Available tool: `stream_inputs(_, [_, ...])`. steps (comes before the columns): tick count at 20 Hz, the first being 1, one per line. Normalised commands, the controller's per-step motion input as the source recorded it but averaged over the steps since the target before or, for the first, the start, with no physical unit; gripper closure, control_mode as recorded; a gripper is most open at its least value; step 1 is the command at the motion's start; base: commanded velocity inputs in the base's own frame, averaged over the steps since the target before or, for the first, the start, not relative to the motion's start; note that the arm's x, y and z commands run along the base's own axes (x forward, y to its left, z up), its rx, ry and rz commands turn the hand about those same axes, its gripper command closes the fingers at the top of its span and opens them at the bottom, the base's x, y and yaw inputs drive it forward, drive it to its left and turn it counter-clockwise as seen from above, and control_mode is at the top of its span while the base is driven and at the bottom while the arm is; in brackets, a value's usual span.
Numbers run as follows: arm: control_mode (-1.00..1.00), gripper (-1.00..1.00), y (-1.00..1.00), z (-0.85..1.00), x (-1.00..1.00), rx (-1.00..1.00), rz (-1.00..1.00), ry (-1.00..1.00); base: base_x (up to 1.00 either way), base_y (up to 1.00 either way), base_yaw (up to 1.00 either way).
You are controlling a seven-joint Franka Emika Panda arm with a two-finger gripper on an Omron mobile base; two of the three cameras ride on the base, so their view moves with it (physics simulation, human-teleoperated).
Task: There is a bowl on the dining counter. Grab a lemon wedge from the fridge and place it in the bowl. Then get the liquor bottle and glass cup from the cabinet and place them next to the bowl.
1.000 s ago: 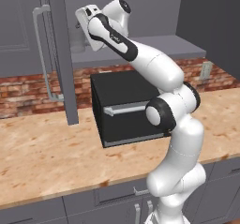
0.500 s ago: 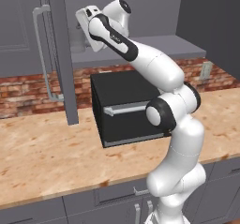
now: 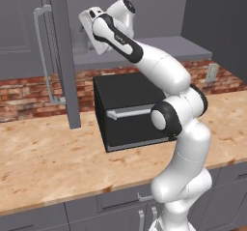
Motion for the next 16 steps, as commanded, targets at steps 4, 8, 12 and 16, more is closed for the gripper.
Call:
stream_inputs(4, [-1.00, -1.00, 0.00, -0.21, 0.00, -0.01, 0.01, 0.07, 0.00, 0.00, 0.00])
stream_inputs(8, [-1.00, -1.00, 0.00, -0.23, 0.00, -0.01, 0.02, 0.07, 0.00, 0.00, 0.00])
stream_inputs(12, [-1.00, -1.00, 0.03, -0.24, 0.00, -0.02, 0.02, 0.07, 0.00, 0.00, 0.00])
stream_inputs(16, [-1.00, 1.00, 0.11, -0.26, 0.00, -0.02, 0.03, 0.07, 0.00, 0.00, 0.00])
